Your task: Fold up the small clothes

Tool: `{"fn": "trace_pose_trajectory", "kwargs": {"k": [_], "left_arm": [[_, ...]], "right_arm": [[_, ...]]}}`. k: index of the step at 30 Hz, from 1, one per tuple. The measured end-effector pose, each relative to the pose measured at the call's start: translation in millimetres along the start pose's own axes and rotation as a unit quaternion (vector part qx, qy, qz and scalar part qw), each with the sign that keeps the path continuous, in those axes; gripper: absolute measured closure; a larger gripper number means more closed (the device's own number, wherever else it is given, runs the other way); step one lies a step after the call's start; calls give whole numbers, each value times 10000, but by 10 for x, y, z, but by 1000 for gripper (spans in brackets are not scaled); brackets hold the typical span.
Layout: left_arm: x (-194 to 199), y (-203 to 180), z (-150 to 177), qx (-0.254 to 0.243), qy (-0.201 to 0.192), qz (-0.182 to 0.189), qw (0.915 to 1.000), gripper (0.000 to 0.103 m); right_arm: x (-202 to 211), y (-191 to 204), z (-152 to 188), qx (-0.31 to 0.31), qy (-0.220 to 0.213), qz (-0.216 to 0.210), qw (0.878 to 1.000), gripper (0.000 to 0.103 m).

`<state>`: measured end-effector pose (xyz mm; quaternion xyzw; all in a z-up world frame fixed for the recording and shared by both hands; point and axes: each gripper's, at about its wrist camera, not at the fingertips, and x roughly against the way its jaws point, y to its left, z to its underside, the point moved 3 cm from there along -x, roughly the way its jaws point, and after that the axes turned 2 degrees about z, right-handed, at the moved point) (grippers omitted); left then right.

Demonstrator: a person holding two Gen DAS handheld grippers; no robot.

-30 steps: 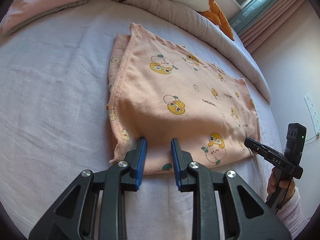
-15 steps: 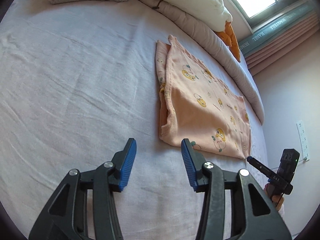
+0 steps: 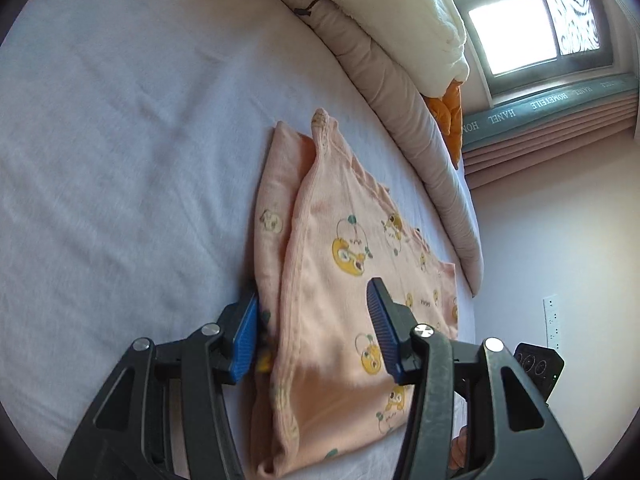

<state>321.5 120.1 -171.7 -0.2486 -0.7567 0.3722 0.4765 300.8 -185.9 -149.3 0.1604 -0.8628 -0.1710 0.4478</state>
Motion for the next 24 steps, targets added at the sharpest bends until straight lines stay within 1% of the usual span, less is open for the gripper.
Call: {"fn": "trace_pose_trajectory", "kwargs": {"k": [2,3,4,5,6,7,8,10,11,13,15,17,21,24], "left_arm": [[-50,-18,-72,-19,6,12,10000,53],[-71,-39,-102,-82,8,-36,10000,55],[-97,-57,-121,-189,12,-172,9997,59],[-123,-91,-134,-343,18,-377,9987,70],[-151,-100,-138,-502,16,-607,9969,77],[-177,-112,-129,-649,39,-795,9947,88],[-184,-114,-116,-747,53,-854,9935,87],[-161,-87,-91,-810,52,-888,9927,88],[-153,-74,-89,-801,58,-871,9930,88],[-159,-63,-99,-801,80,-878,9929,89],[-189,-70,-131,-845,109,-931,9920,89],[-202,-85,-143,-900,141,-1000,9908,89],[-210,-103,-156,-917,178,-1050,9901,89],[-207,-91,-153,-898,177,-1038,9904,89]], "right_arm": [[-81,16,-105,-10,-19,52,10000,61],[-126,30,-164,15,-24,99,9999,61],[-165,43,-221,55,-40,167,9998,61],[-212,62,-288,96,-49,239,9997,61],[-256,80,-364,120,-64,303,9994,61],[-297,99,-443,124,-111,344,9993,61],[-340,122,-514,120,-162,375,9991,61],[-427,175,-631,130,-230,401,9988,71],[-485,202,-677,148,-220,458,9986,74],[-614,208,-735,192,-177,688,9973,88],[-785,171,-768,144,-12,937,9955,88],[-955,110,-755,132,243,1184,9926,90],[-878,133,-761,211,376,1212,9917,90],[-655,192,-638,368,389,1054,9930,90]]}}
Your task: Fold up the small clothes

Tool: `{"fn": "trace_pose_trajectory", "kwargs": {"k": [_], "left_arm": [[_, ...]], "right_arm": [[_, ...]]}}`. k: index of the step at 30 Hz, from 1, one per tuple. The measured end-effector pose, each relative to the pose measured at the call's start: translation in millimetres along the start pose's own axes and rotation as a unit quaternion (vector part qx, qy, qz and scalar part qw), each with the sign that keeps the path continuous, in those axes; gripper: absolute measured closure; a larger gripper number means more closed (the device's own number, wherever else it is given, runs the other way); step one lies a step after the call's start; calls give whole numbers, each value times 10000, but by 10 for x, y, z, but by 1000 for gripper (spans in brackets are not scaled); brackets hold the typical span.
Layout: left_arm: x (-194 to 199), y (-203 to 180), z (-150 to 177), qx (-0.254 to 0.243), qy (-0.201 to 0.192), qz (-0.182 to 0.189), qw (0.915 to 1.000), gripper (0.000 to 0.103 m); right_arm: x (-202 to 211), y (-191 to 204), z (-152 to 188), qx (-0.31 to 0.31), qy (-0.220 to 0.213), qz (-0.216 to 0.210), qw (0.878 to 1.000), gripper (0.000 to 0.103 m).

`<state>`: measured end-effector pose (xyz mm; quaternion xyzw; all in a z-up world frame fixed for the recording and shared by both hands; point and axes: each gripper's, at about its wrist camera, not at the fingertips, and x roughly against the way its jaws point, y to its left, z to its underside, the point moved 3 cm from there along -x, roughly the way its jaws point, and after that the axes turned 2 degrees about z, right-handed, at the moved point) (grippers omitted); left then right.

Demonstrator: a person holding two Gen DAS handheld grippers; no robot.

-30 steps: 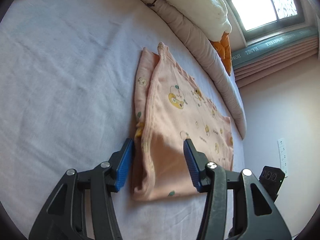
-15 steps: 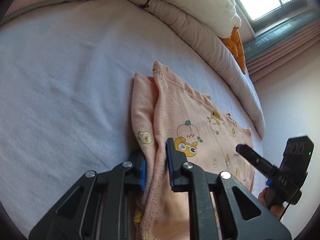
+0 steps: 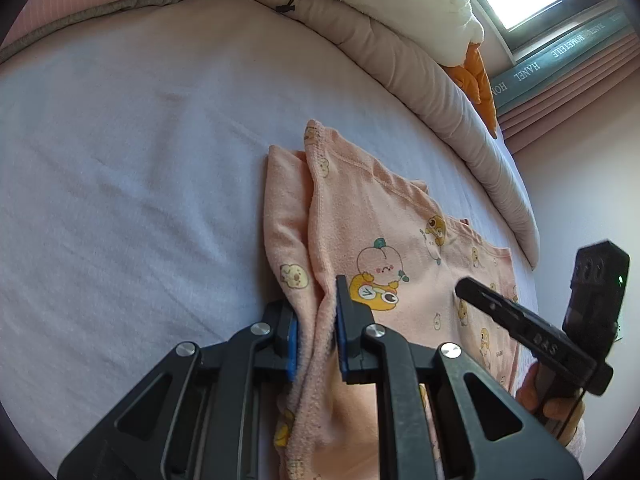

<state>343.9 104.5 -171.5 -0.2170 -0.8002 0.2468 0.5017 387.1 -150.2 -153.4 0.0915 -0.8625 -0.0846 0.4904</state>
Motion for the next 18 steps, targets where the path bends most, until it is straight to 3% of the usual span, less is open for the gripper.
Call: {"fn": "trace_pose_trajectory", "kwargs": {"k": [6,10,13,18], "left_arm": [[-3,7,13,-6,15,-32,10000,89],[-22,-44,-26,23,42,-166,9999,89],[6,-105,-35,70,28,-286,9996,90],[183,-303,-53,4,-166,-188,9997,95]], "right_arm": [[375,125,624,411,35,-290,9987,90],[314,210,916,723,8,-59,9974,90],[324,237,897,812,10,13,9967,90],[447,121,819,336,82,-565,9978,90]]}}
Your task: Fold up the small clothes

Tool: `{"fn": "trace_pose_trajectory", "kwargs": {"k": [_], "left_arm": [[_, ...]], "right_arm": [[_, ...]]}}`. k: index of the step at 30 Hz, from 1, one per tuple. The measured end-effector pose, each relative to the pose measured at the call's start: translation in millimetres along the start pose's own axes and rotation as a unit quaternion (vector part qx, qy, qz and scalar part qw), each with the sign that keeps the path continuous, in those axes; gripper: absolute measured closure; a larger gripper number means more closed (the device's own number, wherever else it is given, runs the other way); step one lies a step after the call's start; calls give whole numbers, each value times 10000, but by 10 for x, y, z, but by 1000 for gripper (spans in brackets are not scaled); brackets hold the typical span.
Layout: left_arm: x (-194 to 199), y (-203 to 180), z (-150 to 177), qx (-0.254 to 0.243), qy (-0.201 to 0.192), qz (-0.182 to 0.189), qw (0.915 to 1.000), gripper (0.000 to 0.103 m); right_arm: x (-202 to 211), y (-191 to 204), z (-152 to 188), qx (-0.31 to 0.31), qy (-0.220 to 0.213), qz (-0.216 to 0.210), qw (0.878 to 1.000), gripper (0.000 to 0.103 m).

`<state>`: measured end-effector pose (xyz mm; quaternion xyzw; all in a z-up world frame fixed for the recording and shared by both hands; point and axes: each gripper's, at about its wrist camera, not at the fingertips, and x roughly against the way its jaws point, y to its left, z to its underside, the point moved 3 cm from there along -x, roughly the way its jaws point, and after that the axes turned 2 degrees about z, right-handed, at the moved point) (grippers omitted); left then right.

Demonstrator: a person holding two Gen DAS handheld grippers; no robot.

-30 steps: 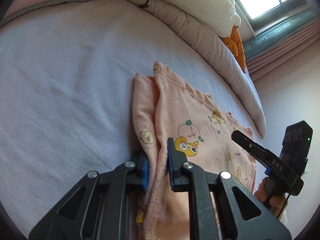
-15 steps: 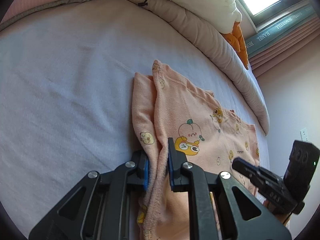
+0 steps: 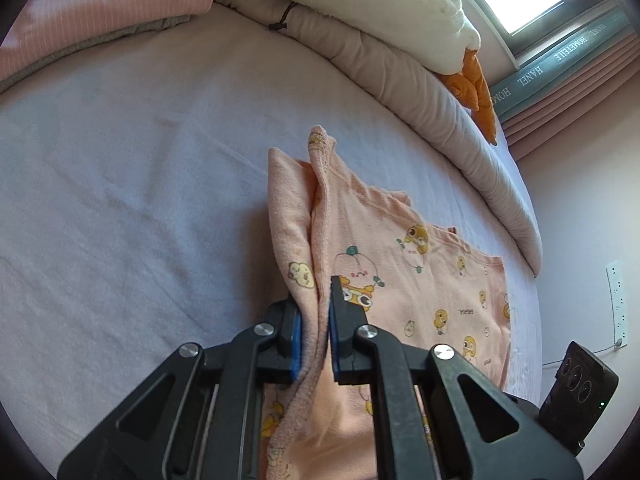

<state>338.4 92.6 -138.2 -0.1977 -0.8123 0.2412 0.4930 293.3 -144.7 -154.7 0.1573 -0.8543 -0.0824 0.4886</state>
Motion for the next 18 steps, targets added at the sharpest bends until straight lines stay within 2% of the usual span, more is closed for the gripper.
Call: {"fn": "trace_pose_trajectory", "kwargs": {"k": [5,8,10,11,13,15,16,18], "left_arm": [[152,-345,-22,-250,-105,188,9995,97],[145,-619,2,-607,-61,216,9979,97],[90,-768,38,-734,1,235,9970,97],[58,-833,63,-790,39,271,9965,96],[-19,-941,120,-928,124,292,9952,95],[-121,-1051,195,-1078,266,294,9934,95],[-184,-1099,231,-1163,328,255,9923,94],[-302,-1157,304,-1290,463,203,9904,94]], "right_arm": [[93,-183,53,-669,-249,-500,9962,88],[138,-353,48,-1260,-405,-1137,9847,82],[159,-486,42,-1824,-529,-1678,9674,52],[153,-552,39,-2135,-582,-1893,9567,47],[91,-653,-38,-2704,-676,-2360,9309,45],[40,-755,-101,-3155,-759,-2884,9008,40],[11,-786,-133,-3301,-770,-3047,8901,30],[-74,-815,-207,-3458,-670,-3175,8804,28]]}}
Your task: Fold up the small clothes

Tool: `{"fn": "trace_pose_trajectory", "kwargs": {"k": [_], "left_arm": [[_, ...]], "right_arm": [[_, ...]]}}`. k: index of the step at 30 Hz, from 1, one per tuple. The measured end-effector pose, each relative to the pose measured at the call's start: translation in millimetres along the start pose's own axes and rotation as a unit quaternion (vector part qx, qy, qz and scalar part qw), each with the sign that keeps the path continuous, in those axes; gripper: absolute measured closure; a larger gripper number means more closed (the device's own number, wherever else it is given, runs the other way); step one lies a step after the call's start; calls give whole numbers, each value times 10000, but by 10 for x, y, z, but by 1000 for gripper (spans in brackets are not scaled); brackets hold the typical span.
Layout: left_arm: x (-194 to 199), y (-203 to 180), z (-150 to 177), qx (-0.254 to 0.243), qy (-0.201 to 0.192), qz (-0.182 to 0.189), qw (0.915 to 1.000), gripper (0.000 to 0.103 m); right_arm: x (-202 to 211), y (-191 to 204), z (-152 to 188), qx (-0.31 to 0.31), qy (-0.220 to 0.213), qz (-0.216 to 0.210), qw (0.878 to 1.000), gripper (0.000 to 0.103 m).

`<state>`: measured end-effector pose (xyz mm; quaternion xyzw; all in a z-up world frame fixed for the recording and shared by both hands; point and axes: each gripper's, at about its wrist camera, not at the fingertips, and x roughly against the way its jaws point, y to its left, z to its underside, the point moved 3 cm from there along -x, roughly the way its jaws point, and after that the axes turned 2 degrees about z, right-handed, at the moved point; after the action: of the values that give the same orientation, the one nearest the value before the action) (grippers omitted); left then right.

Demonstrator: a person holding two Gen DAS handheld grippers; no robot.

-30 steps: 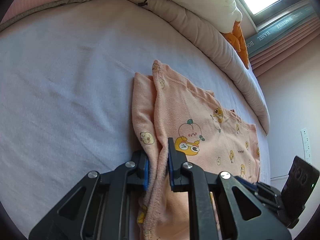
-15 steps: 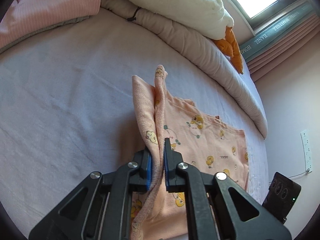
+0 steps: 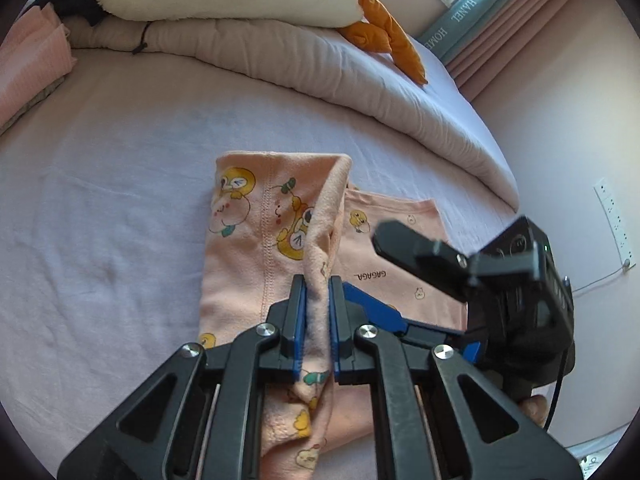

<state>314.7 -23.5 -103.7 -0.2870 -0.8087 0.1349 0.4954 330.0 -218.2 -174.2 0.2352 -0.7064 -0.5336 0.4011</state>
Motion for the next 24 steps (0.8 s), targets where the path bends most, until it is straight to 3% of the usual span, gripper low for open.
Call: {"fn": "trace_pose_trajectory", "kwargs": {"k": [4,9,11,13,14,16,18,21,24], "left_arm": [[-117,7,80,49,235,112,9996,95],[208,195,183,391,-13,562,9977,94],[406,279,250,510,-176,709,9960,92],[559,386,337,605,-260,693,9954,87],[601,427,384,657,-263,669,9952,86],[653,523,471,733,-215,551,9956,86],[677,592,539,824,-161,426,9956,86],[735,675,629,957,-150,423,9944,86],[755,652,629,960,-184,412,9944,86]], "right_arm": [[-45,-121,-60,-256,174,232,9993,28],[-84,-122,-6,-46,478,371,9982,29],[-106,-115,-11,98,522,501,9973,35],[-139,-105,-34,291,473,735,9958,54],[-168,-98,-45,377,446,859,9946,58],[-217,-119,-78,465,422,1084,9921,78],[-275,-79,-92,646,355,1338,9883,91],[-202,84,-100,1161,124,1602,9802,94],[-16,315,-179,1493,-112,1559,9764,94]]}}
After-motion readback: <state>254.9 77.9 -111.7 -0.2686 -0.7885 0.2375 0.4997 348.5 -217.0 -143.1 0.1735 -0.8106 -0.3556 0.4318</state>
